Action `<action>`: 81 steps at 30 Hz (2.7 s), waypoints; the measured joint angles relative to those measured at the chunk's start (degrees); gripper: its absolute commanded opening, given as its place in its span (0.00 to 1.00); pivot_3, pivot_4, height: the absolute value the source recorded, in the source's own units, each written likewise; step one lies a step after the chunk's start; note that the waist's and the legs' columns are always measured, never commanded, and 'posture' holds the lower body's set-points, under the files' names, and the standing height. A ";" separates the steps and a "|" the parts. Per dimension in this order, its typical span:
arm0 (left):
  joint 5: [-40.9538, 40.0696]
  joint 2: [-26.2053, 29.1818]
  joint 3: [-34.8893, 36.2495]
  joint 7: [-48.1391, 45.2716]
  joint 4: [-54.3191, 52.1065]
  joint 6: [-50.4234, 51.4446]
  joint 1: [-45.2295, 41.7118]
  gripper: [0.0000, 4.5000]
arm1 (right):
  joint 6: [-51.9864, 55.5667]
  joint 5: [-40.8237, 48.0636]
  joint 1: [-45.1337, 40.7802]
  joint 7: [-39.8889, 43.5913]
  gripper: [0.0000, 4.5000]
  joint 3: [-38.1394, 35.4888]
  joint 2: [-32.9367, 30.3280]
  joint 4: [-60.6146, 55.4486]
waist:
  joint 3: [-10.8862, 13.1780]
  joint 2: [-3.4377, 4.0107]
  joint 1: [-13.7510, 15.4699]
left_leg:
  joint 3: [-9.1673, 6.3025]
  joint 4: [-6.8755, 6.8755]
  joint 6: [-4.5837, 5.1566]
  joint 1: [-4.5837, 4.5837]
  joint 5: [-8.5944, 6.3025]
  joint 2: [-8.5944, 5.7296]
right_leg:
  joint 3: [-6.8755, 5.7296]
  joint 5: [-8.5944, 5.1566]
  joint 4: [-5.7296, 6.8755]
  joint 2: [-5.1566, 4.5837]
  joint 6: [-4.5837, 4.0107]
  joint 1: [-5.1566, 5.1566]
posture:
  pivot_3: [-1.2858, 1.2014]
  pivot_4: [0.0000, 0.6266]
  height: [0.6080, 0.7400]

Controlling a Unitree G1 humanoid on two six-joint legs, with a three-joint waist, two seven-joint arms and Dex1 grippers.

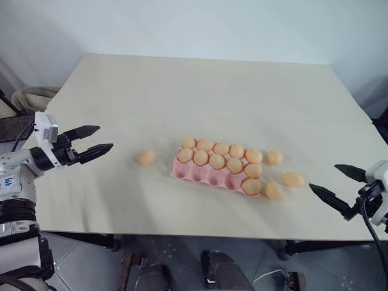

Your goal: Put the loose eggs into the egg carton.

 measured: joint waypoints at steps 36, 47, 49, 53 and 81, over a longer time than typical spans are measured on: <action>-0.46 -1.71 -1.89 -7.77 -0.20 -3.53 0.89 0.99 | 3.82 -10.68 -6.81 -12.82 1.00 24.33 6.37 2.01 | -0.03 -0.06 -0.11 | 0.03 0.04 0.53 -0.05 -0.04 0.00 | -0.03 -0.08 -0.02 0.02 -0.14 -0.02 | 0.52 0.24 1.00; -1.10 -1.71 -0.80 -6.19 -3.03 -2.71 2.93 1.00 | 2.94 -13.90 -9.12 -12.20 0.71 28.07 6.07 7.28 | -0.03 -0.05 -0.17 | 0.02 0.03 0.47 -0.05 -0.04 0.03 | -0.02 -0.06 0.00 0.03 -0.11 -0.02 | 0.52 0.24 1.00; -1.42 -1.71 -0.78 -6.10 -3.08 -2.45 3.36 1.00 | 2.94 -13.90 -9.12 -12.19 0.55 28.35 6.09 7.33 | -0.03 -0.05 -0.17 | 0.02 0.02 0.47 -0.05 -0.03 0.03 | -0.03 -0.06 0.00 0.03 -0.11 -0.03 | 0.52 0.24 1.00; -1.68 -1.71 -0.77 -6.09 -3.17 -2.38 4.08 1.00 | 2.93 -13.79 -9.09 -12.19 0.31 28.24 6.09 7.19 | -0.03 -0.05 -0.15 | 0.02 0.02 0.36 -0.05 0.02 0.04 | -0.03 -0.06 -0.01 0.03 -0.11 -0.03 | 0.52 0.24 1.00; -7.67 -2.85 -9.25 -12.52 -9.82 -8.70 7.13 1.00 | 20.37 -4.09 -32.39 -11.20 0.29 43.06 3.65 -0.82 | -0.02 -0.03 -0.15 | -0.04 0.03 0.35 -0.27 0.01 0.07 | -0.05 -0.10 -0.11 0.00 -0.16 -0.16 | 0.52 0.24 1.00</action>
